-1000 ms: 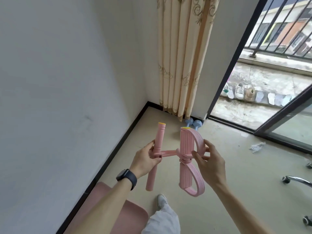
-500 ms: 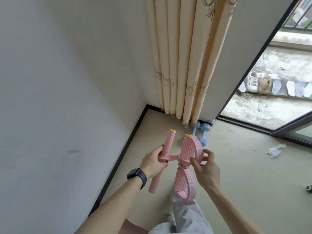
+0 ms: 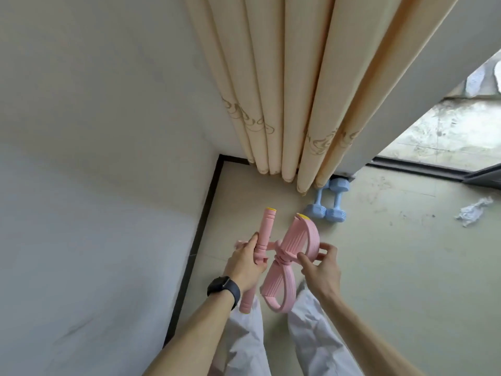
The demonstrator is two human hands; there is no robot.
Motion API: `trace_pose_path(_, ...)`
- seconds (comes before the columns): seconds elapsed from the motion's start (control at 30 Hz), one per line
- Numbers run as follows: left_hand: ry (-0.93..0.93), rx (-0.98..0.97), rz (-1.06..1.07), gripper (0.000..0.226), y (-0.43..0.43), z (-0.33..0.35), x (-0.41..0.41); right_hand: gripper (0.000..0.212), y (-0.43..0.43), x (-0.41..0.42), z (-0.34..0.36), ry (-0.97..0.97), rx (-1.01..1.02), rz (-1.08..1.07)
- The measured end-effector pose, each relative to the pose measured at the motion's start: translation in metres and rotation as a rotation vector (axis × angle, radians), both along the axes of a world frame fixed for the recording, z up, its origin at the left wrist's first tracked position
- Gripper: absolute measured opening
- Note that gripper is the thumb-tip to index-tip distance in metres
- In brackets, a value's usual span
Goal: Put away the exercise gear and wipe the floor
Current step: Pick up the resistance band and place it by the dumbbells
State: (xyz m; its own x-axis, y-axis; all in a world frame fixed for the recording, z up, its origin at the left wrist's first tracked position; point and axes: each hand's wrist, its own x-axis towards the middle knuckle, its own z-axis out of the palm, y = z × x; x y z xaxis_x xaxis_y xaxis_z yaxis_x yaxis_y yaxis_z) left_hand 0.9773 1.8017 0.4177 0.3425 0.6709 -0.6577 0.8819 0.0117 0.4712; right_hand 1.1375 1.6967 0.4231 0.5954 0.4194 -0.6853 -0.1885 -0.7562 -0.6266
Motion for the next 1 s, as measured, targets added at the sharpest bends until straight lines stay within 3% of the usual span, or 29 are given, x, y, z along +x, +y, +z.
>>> trace_pose_path(0.27,0.155,0.028,-0.441,0.072,0.094,-0.133,0.022,0.037,0.063,-0.020,-0.136,0.138,-0.100,-0.283)
trace_pose_path(0.4,0.161,0.080,-0.601,0.072,0.133,-0.215,0.042,0.036,0.093,-0.015,-0.227,0.266,-0.037,-0.526)
trace_pose_path(0.7,0.060,0.689,-0.989,0.072,0.164,-0.430,0.066,0.039,0.142,0.001,-0.435,0.601,0.248,-0.878)
trace_pose_path(0.77,-0.002,0.773,-1.019,0.063,0.156,-0.480,0.062,0.039,0.137,-0.003,-0.482,0.621,0.238,-0.875)
trace_pose_path(0.83,-0.025,0.800,-1.033,0.069,0.144,-0.521,0.057,0.038,0.124,-0.012,-0.526,0.620,0.145,-0.813)
trace_pose_path(0.93,0.013,0.785,-1.096,0.073,0.121,-0.573,0.043,0.034,0.094,-0.024,-0.572,0.554,-0.041,-0.597)
trace_pose_path(1.0,-0.013,0.803,-1.111,0.069,0.107,-0.599,0.033,0.049,0.076,-0.026,-0.591,0.477,-0.140,-0.451)
